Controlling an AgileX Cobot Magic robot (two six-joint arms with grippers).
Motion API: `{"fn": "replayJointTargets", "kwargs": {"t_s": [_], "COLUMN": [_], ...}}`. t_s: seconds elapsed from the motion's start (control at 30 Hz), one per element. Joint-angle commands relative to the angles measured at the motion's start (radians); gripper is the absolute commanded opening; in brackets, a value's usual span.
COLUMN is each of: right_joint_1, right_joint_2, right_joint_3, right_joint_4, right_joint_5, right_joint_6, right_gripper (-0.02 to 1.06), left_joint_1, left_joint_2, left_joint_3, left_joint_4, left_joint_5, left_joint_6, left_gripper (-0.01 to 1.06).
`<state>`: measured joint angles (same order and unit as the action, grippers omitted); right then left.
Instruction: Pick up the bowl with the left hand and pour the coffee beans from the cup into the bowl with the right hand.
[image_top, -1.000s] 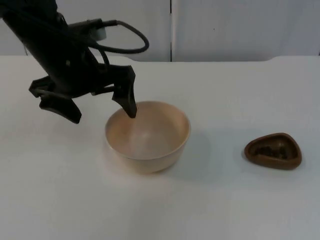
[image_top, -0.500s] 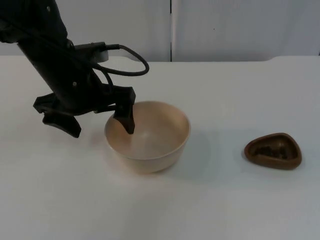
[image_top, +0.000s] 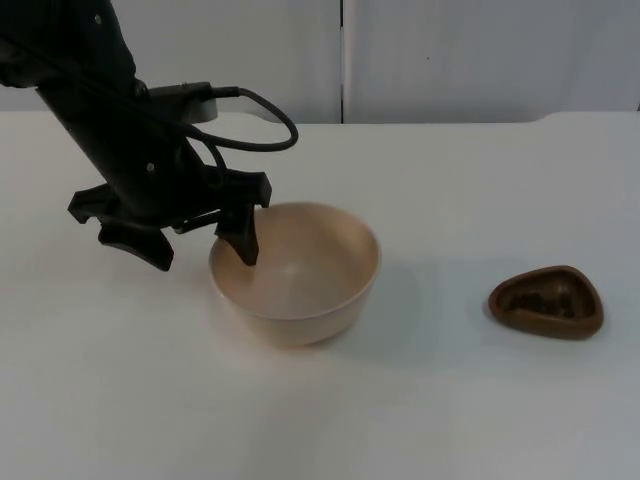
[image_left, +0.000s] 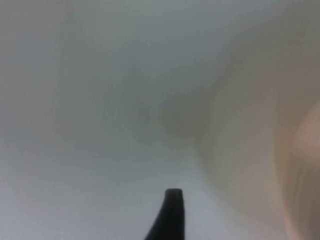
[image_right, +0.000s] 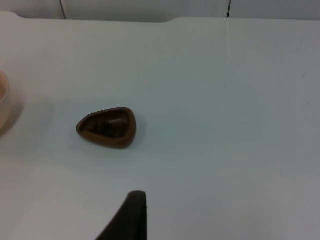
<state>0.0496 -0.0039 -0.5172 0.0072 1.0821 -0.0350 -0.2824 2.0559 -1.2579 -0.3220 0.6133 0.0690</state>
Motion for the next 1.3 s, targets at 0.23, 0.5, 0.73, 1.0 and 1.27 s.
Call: {"fn": "replayJointTargets", "kwargs": {"t_s": [0.23,0.5,0.73,1.0,1.27], "right_joint_1": [0.005,0.005,0.005,0.005,0.005], "right_joint_2": [0.004,0.004,0.004,0.004,0.004], "right_joint_3": [0.001,0.001,0.001,0.001,0.001], "right_joint_4": [-0.002,-0.002,-0.002,-0.002,-0.002], "right_joint_5": [-0.003,-0.003,-0.003,-0.003,-0.003], "right_joint_6": [-0.003,-0.003,-0.003,-0.003,-0.003], "right_gripper": [1.05,1.05,1.05,1.05,1.05], "left_joint_1": [0.002,0.002,0.002,0.002,0.002], "left_joint_2": [-0.001,-0.001,-0.001,-0.001,-0.001], "left_joint_3": [-0.004,-0.004,-0.004,-0.004,-0.004], "left_joint_4": [0.005,0.005,0.001,0.001,-0.005], "left_joint_5": [-0.004,0.002,0.012,0.009,0.005], "left_joint_6": [0.003,0.005,0.032,0.032,0.032], "left_gripper": [0.51,0.51,0.51,0.44,0.13]}}
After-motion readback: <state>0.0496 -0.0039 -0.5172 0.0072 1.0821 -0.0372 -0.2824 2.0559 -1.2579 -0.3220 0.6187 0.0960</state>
